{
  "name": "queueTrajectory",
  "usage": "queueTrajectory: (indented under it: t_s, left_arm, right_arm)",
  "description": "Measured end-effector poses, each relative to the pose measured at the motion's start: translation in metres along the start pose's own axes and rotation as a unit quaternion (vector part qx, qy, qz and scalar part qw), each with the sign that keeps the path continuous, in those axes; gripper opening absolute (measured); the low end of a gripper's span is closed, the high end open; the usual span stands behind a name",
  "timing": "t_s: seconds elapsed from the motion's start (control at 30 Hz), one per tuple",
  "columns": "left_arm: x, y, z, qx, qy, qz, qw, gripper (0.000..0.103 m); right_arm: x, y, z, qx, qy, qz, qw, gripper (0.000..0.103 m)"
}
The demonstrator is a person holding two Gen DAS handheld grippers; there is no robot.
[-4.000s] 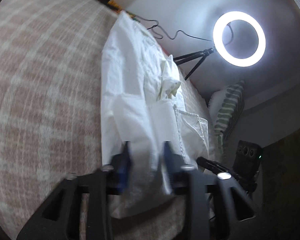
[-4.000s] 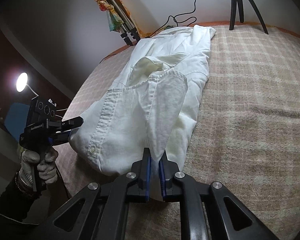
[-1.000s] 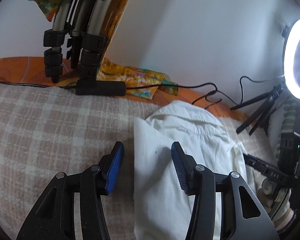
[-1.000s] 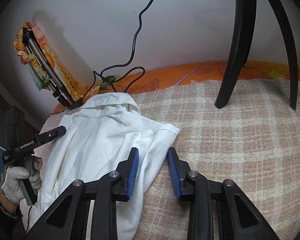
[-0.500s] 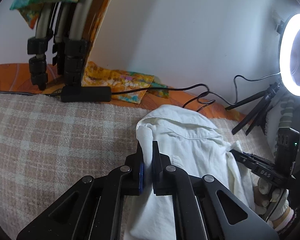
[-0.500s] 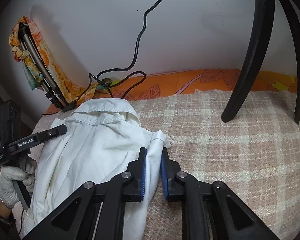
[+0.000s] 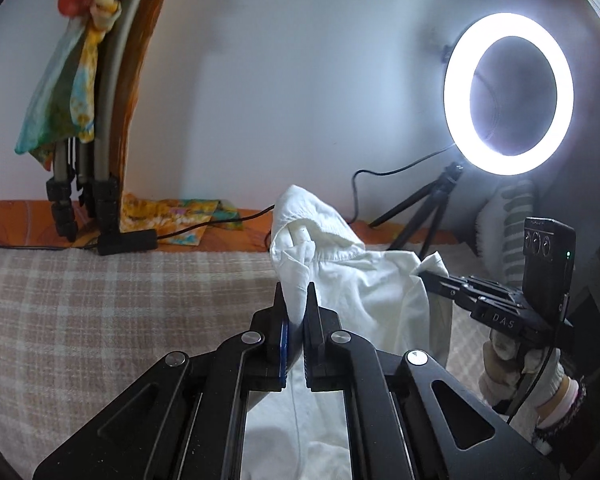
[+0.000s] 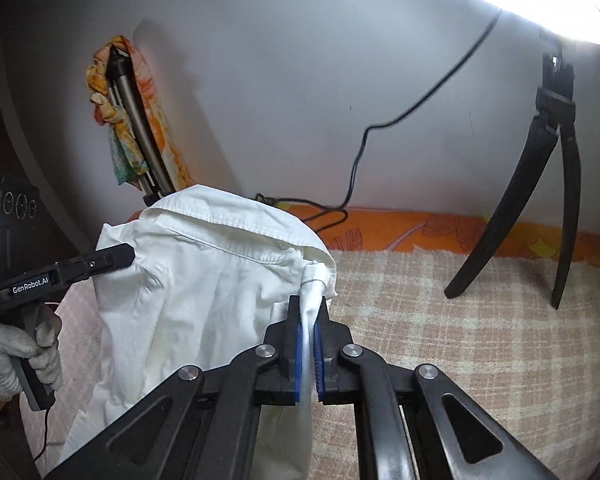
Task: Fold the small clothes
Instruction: 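Grasp the collar end with both tools and lift it up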
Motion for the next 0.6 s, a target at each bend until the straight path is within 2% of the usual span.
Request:
queueTrajectory:
  t_s: [0.27,0.6]
  left_arm:
    - [0.011,-0.024,-0.046,0.022,-0.015,0.021,0.9994,0.004]
    - [0.068,-0.041,-0.110,0.034,-0.026,0.053,0.9976,0.004]
  right_arm:
    - [0.004,0.042,-0.057,-0.012,-0.015,-0.043,0.999,0.002]
    - [0.054,0.074,-0.110,-0.005,-0.016,-0.080,0.997,0.002]
Point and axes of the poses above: each gripper's, at about its wrist camera, not at the fingertips, and z roughly the way its jaws point, y to its left, x to its underside, the point moved 10 cm from there along z, roughly the way its jaws point, and after that the axes turned 9 degrees about -x, right-handed, at the moved point
